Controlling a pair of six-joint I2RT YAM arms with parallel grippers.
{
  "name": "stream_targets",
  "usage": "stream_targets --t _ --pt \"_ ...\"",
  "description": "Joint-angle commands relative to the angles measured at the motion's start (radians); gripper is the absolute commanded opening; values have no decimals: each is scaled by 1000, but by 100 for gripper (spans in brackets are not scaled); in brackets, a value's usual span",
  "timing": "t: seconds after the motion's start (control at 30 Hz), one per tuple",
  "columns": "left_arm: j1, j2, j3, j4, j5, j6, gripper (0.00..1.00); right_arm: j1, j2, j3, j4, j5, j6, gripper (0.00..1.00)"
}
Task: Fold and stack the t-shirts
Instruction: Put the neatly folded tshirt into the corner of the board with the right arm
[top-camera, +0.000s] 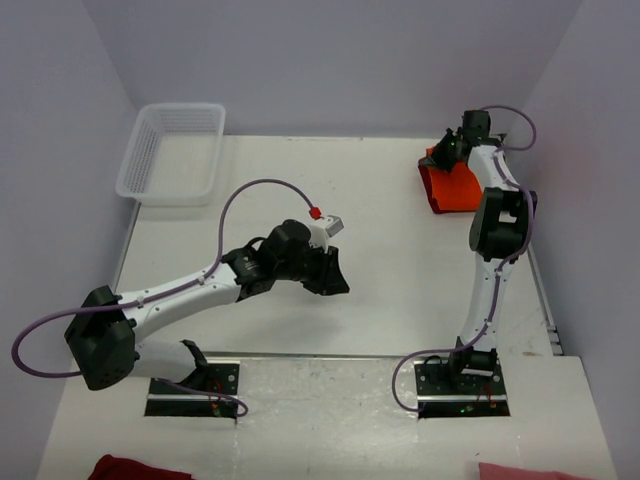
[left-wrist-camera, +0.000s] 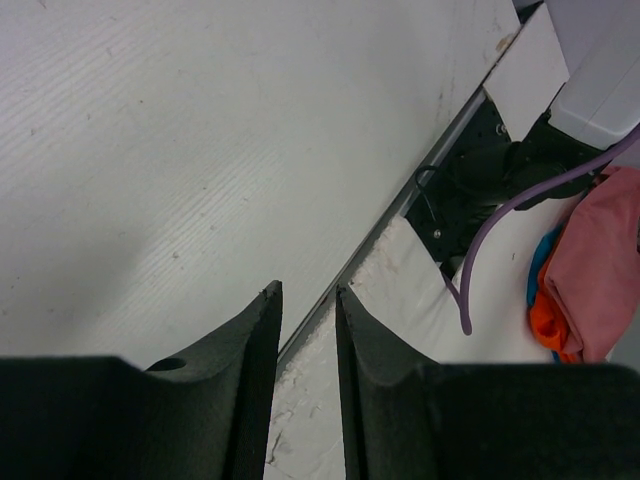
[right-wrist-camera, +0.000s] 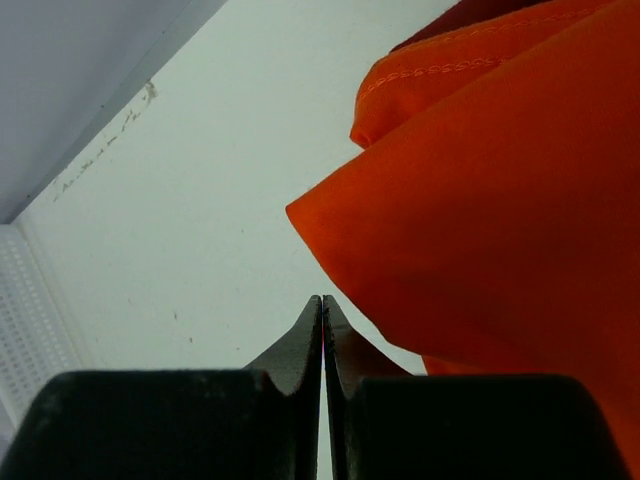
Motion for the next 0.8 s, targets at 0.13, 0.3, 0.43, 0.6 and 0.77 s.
stream_targets --t 0.13,0.3,0.43,0.6,0.77 --pt "-6 26 13 55 50 13 30 -22 64 64 3 -146 104 0" --pt "-5 28 21 52 58 5 30 -49 102 -47 243 -454 289 0" --pt "-5 27 29 46 58 1 30 -60 121 -165 499 -594 514 0" --pt "-5 27 33 35 51 -7 30 -66 182 -195 724 -706 682 0" --pt "-5 35 35 37 53 -18 30 -65 199 -102 652 -734 574 0"
